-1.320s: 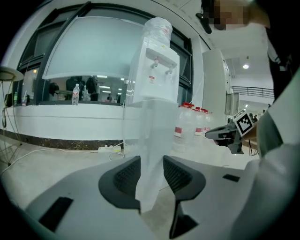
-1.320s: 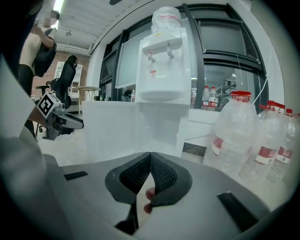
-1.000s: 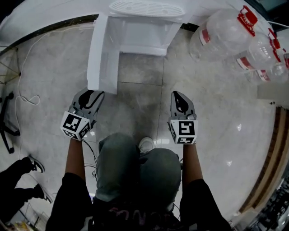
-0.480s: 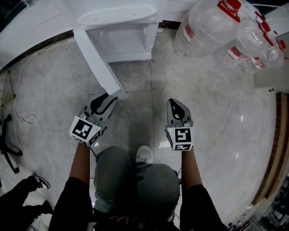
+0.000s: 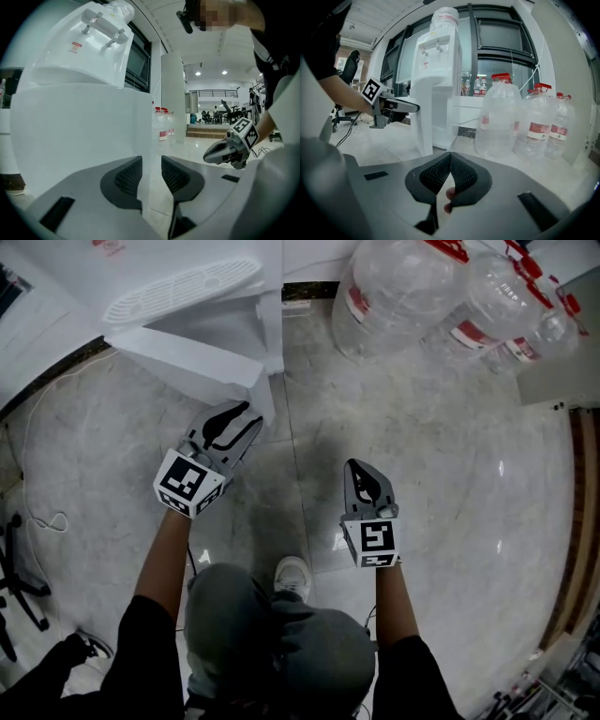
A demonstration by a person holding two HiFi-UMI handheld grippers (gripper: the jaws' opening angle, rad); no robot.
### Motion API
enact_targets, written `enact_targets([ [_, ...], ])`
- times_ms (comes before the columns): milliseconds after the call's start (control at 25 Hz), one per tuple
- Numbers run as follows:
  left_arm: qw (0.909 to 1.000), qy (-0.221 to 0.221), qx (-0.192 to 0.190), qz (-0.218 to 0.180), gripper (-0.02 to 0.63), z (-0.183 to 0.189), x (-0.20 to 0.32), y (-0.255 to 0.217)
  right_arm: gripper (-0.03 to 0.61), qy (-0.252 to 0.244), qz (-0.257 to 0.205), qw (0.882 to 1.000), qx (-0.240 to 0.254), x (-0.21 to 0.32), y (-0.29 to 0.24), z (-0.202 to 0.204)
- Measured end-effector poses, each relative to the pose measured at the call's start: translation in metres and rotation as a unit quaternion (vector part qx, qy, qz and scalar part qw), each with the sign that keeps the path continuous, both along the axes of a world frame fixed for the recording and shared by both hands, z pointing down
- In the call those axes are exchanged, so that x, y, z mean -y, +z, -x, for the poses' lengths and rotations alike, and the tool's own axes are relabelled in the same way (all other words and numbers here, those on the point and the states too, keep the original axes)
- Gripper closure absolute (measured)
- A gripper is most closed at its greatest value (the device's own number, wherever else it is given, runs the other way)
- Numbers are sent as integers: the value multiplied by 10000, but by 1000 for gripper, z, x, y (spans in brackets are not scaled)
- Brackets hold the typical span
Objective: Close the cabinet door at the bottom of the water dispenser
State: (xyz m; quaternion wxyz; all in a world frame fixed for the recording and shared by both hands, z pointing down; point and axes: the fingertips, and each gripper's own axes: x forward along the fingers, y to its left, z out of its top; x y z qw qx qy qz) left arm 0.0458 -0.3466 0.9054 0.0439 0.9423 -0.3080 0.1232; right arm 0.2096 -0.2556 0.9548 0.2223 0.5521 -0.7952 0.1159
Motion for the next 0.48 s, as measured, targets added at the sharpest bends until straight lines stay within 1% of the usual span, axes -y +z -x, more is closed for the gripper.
enact_targets([
  [120,10000,45,-35,-44,479,-17,27,2,565,106,84,9999,-29,-4,11,-16],
  [240,10000,43,-77,-10,479,-26,54,5,565,196,189,9996,-54,-11,21,-28],
  [320,10000,-63,-62,20,471,-27,75,9,565,236,238,9994,-73,-15,26,-35],
  [480,9990,-435,-2,118,458,-22,114,17,565,330,284,9990,-76,-22,34,-46],
])
